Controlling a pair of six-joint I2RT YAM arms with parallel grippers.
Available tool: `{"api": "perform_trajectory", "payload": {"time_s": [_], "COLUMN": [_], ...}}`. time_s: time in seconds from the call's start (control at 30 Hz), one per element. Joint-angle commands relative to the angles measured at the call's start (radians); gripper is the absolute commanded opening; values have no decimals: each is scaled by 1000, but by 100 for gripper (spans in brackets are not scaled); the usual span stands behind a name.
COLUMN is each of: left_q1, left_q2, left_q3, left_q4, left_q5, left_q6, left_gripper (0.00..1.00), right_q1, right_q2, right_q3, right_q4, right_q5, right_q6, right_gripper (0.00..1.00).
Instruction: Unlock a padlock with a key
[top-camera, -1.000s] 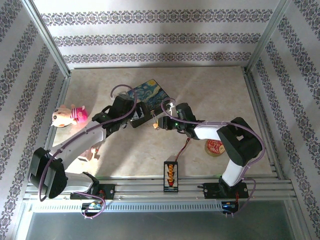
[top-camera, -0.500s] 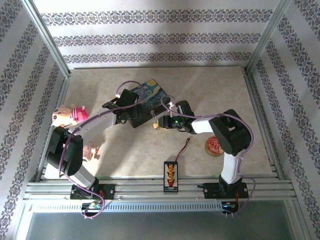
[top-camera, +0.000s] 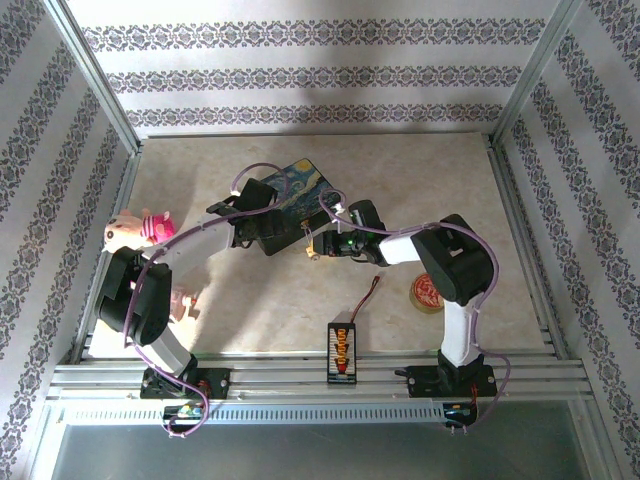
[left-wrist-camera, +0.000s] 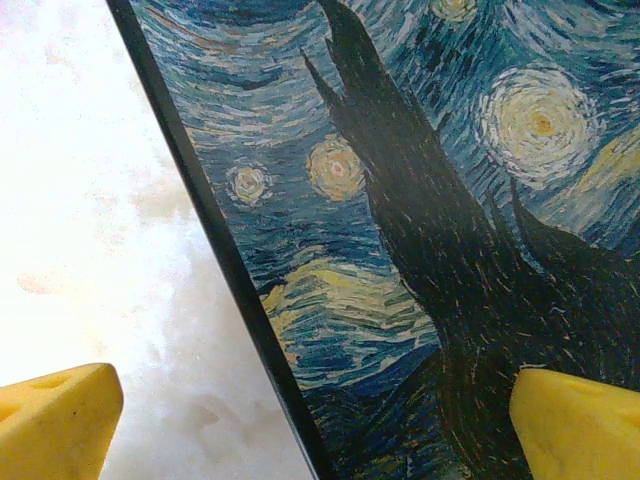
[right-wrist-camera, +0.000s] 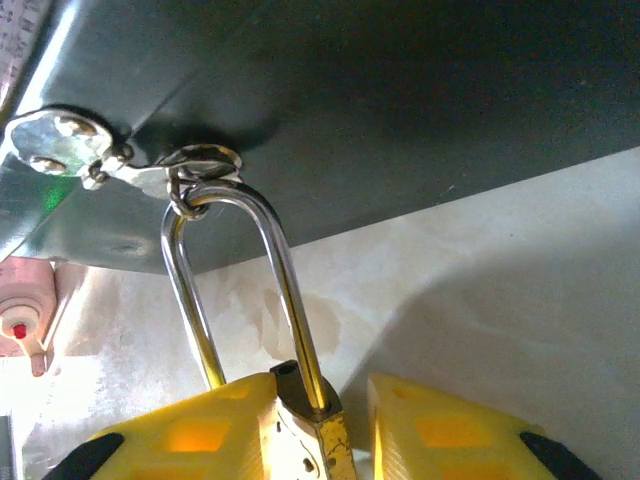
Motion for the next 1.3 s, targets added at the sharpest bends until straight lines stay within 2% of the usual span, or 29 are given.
{"api": "perform_trajectory", "payload": {"time_s": [0.0,0.4,1.0,1.27], "left_q1": [23,28,31,31], "left_q2": [31,28,-18,-74], "left_q3": [7,-11,-69,-115], "left_q4": [-41,-44,-64,-70], "left_q5": [-18,-13,-17,-29], "left_q6": [20,12,10,12], "left_gripper": [99,99,99,99], "right_q1": [-7,-8,12,101], "right_q2": [29,15,-118,-184], "right_q3": [24,-29,-161,-240], "right_q4": [41,119,306,364], "right_q5": [-30,-15,111,219], "right_q6": [12,109,350,419], "right_gripper": [27,0,0,0]}}
